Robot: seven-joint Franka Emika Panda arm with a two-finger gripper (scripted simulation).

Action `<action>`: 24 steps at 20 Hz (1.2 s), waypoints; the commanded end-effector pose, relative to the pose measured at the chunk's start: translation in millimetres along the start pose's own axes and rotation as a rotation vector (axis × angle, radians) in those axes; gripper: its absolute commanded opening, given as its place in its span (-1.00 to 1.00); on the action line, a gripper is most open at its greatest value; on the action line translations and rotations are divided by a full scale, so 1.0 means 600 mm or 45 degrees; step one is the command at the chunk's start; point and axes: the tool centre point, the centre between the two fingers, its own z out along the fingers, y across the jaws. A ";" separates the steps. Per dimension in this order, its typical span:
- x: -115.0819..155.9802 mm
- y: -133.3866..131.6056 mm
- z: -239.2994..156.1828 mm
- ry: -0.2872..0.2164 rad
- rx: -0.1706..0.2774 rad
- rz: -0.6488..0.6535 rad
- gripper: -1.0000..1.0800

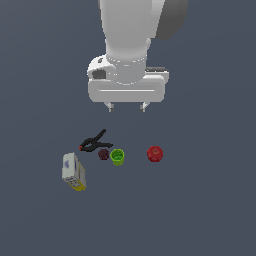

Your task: Pick up a designated object from a clutter of objects.

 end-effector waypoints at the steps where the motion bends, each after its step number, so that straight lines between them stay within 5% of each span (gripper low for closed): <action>1: 0.000 0.000 0.000 0.000 0.000 0.000 0.92; 12: 0.010 0.023 -0.034 0.051 0.027 0.075 0.92; 24: 0.016 0.054 0.029 0.040 0.041 0.235 0.92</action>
